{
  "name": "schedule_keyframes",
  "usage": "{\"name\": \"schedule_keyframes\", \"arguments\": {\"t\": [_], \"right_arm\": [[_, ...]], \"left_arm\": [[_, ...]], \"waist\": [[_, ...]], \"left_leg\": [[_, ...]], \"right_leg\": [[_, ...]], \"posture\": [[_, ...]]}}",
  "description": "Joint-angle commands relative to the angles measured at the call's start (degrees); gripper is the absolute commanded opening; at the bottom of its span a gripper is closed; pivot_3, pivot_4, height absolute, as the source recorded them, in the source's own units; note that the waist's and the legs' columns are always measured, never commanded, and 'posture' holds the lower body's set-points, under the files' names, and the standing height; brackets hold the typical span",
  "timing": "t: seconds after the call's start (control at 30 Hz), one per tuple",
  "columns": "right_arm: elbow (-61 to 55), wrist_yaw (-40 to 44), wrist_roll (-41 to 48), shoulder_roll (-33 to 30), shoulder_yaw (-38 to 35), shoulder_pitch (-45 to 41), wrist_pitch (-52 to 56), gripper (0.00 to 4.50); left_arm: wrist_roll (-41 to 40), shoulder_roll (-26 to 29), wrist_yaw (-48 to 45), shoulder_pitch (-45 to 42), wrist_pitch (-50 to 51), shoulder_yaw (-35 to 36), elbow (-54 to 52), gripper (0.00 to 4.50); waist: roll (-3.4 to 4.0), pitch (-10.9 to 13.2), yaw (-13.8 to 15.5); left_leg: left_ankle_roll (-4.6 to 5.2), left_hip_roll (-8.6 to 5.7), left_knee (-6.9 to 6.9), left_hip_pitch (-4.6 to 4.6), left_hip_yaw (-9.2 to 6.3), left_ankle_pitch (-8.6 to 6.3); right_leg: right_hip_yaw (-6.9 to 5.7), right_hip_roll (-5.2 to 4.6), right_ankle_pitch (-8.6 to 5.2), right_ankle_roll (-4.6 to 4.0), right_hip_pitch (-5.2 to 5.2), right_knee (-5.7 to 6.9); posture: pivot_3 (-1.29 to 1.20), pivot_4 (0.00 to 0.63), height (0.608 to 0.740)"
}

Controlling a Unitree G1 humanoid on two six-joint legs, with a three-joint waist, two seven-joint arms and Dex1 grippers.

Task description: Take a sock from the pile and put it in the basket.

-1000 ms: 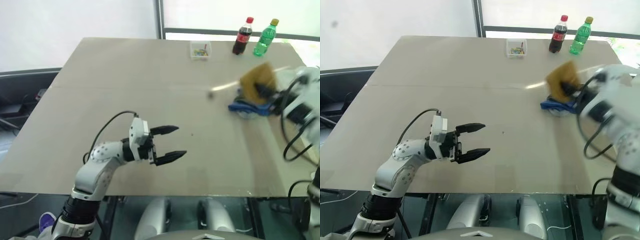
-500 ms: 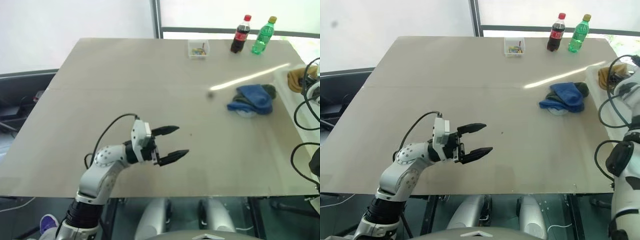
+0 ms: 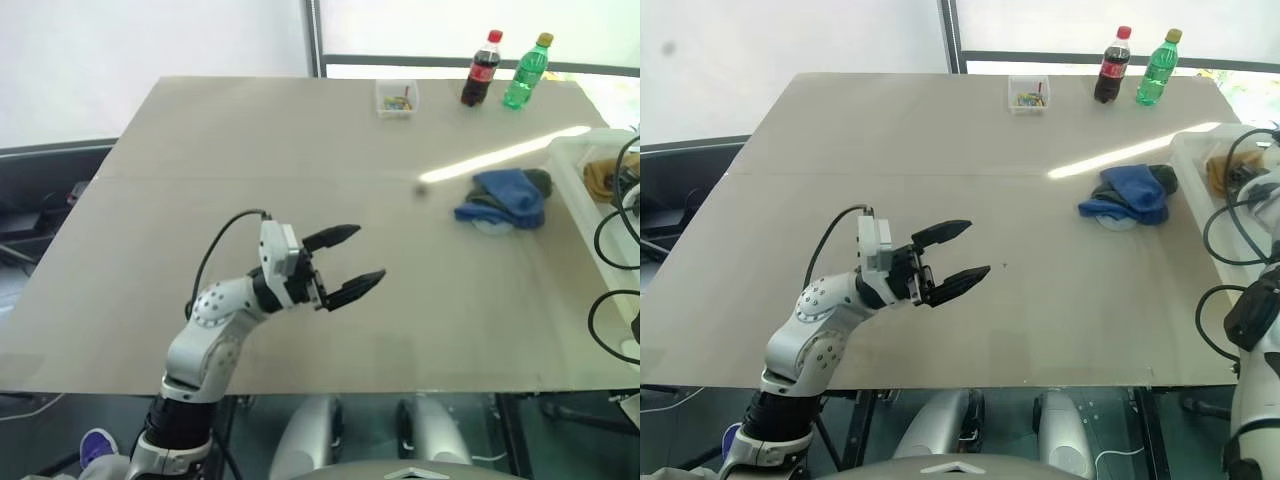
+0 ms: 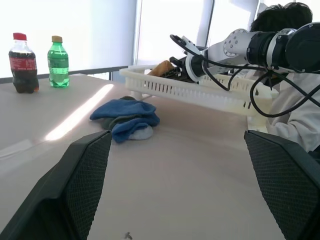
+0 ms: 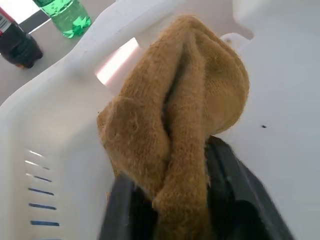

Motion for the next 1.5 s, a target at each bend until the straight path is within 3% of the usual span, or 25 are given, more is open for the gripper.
{"name": "schedule_keyframes", "arguments": {"t": [0.03,0.07,0.17,0.27,0.37,0.63,0.8,0.93,1.07,1.23,1.5], "right_arm": [[-0.9,0.0,1.2,-0.7,-1.7,0.0,-0.2,3.06],[-0.9,-0.1,1.4,-0.7,-2.0,0.2,0.2,3.24],[-3.4,0.3,2.4,-1.5,-2.8,1.6,3.8,4.47],[-8.6,0.4,4.5,-1.9,-4.2,4.1,9.3,4.47],[-21.0,-0.6,8.2,-1.2,-7.1,10.2,17.5,4.47],[-67.0,-2.2,18.5,3.4,-14.1,30.8,31.1,4.47],[-95.1,7.0,19.1,4.5,-3.8,43.2,22.1,4.47],[-102.6,11.3,15.8,7.6,7.8,49.5,15.2,4.47],[-103.3,19.6,8.4,5.4,17.2,58.2,6.0,2.64],[-101.5,26.3,5.5,3.3,17.8,65.0,-0.7,0.1],[-98.9,28.6,2.1,3.7,19.2,66.6,-5.1,0.04]], "left_arm": [[-0.9,-0.3,-0.9,-2.1,-0.2,-0.3,0.6,4.5],[-0.8,-0.2,-1.2,-2.6,-0.2,-0.3,1.2,4.5],[-0.7,0.1,-2.0,-3.8,-0.3,-0.1,2.7,4.5],[-0.7,0.3,-2.5,-4.2,-0.3,0.1,3.6,4.5],[-0.6,0.5,-2.5,-4.2,0.2,0.1,4.2,4.5],[3.3,2.6,2.5,-0.8,0.4,2.3,5.1,4.5],[5.9,4.1,6.7,0.5,-0.8,6.0,6.7,4.5],[4.2,6.8,6.1,3.0,1.3,8.7,4.4,4.5],[1.6,9.6,5.7,7.3,3.4,12.2,0.6,4.5],[-2.3,14.1,3.7,15.2,5.6,18.2,-4.5,4.5],[-4.0,15.9,4.0,21.0,6.5,22.4,-7.4,4.5]], "waist": [[0.0,0.0,0.0],[0.0,0.0,-0.1],[0.0,0.0,-0.1],[0.0,0.0,0.1],[0.0,0.0,0.3],[0.09,0.0,0.5],[0.1,-0.1,0.4],[-0.04,-0.1,0.2],[-0.08,0.0,0.9],[-0.12,0.0,0.8],[-0.15,0.0,0.8]], "left_leg": [[-0.01,0.01,0.0,0.0,0.0,0.01],[-0.01,0.01,0.0,0.0,0.0,0.01],[-0.01,0.03,0.01,0.0,-0.01,0.01],[-0.01,0.03,0.02,0.0,-0.03,0.01],[0.0,0.02,0.04,-0.01,-0.03,0.0],[0.04,0.05,0.07,0.0,-0.07,-0.03],[0.07,0.23,0.08,0.1,-0.06,-0.05],[0.06,0.35,0.11,0.19,-0.07,-0.05],[0.06,0.25,0.19,0.15,-0.04,-0.05],[0.04,0.22,0.19,0.08,-0.08,-0.06],[-0.01,0.29,0.17,0.31,-0.1,-0.07]], "right_leg": [[0.01,0.01,0.0,0.0,0.0,0.0],[0.01,0.01,0.0,0.01,0.0,0.0],[0.01,0.05,0.01,0.01,0.01,0.0],[-0.01,0.04,0.01,0.01,0.03,0.0],[0.01,0.03,0.01,0.01,0.04,0.0],[0.01,0.01,0.02,0.04,0.03,0.06],[0.06,0.21,0.01,0.06,0.02,0.08],[0.08,0.31,0.0,0.06,0.1,0.07],[0.1,0.17,0.0,0.05,0.12,0.02],[0.03,-0.17,-0.02,0.01,0.1,-0.04],[0.12,-0.22,-0.14,-0.2,0.18,0.01]], "posture": [[0.0,0.15,0.729],[0.0,0.15,0.729],[0.0,0.15,0.729],[0.0,0.15,0.729],[0.0,0.15,0.729],[0.0,0.15,0.729],[0.0,0.15,0.729],[0.0,0.15,0.729],[0.0,0.15,0.729],[0.0,0.15,0.729],[0.0,0.15,0.729]]}}
